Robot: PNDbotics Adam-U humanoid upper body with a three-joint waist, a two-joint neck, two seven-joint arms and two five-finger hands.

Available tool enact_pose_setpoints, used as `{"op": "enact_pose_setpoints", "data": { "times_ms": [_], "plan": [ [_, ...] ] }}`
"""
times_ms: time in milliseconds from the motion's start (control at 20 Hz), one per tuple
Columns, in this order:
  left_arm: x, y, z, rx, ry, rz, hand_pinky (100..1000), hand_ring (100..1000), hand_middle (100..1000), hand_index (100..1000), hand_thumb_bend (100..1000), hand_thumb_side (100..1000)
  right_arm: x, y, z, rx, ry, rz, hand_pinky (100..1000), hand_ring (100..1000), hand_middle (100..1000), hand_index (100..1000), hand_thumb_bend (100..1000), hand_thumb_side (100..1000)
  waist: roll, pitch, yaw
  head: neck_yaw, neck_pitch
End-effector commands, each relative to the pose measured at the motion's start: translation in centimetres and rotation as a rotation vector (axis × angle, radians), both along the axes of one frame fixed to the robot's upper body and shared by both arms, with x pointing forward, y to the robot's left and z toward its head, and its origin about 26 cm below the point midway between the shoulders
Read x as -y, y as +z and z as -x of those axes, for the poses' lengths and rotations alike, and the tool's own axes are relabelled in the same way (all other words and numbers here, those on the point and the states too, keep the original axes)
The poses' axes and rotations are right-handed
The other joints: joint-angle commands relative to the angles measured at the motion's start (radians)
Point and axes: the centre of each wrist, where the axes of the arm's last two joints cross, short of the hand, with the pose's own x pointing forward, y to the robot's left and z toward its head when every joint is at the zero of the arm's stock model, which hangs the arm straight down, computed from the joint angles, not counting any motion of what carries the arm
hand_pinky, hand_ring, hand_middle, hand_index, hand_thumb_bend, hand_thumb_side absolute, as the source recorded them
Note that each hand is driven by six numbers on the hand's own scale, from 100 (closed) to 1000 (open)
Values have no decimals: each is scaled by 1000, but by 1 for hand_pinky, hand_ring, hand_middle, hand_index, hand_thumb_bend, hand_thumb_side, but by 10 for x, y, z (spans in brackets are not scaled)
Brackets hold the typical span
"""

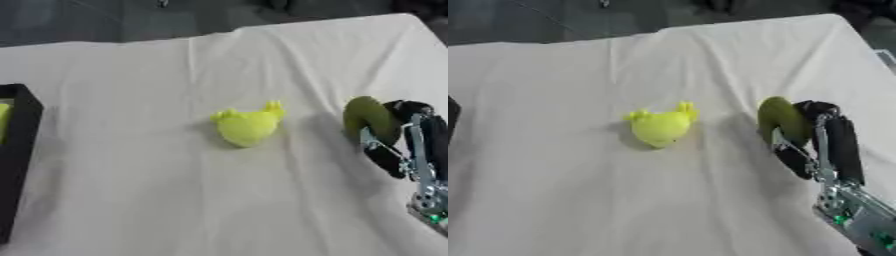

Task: Pick up the objects with one hand, pass them to the other hand, and then place them into the box on the other side of the table.

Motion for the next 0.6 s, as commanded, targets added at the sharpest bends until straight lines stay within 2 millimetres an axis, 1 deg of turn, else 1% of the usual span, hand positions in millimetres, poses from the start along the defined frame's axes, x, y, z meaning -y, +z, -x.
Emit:
{"op": "enact_pose_setpoints", "data": {
  "times_ms": [50, 300, 600],
  "plan": [
    [5, 9, 2, 34, -18, -51, 773, 893, 739, 755, 100, 834, -5, 11, -3, 47, 80, 62, 551, 452, 368, 525, 100, 100, -5, -57, -4, 10, 14],
    [12, 10, 2, 40, -49, -90, 774, 893, 736, 741, 100, 835, -3, 25, -7, 102, 155, 60, 550, 451, 365, 523, 100, 100, -18, -75, -9, 18, 23],
    [18, 9, 2, 32, -76, -123, 775, 893, 735, 737, 100, 832, -5, 28, -9, 120, 248, 59, 550, 450, 365, 522, 100, 100, -28, -93, -23, 31, 36]
  ]
}}
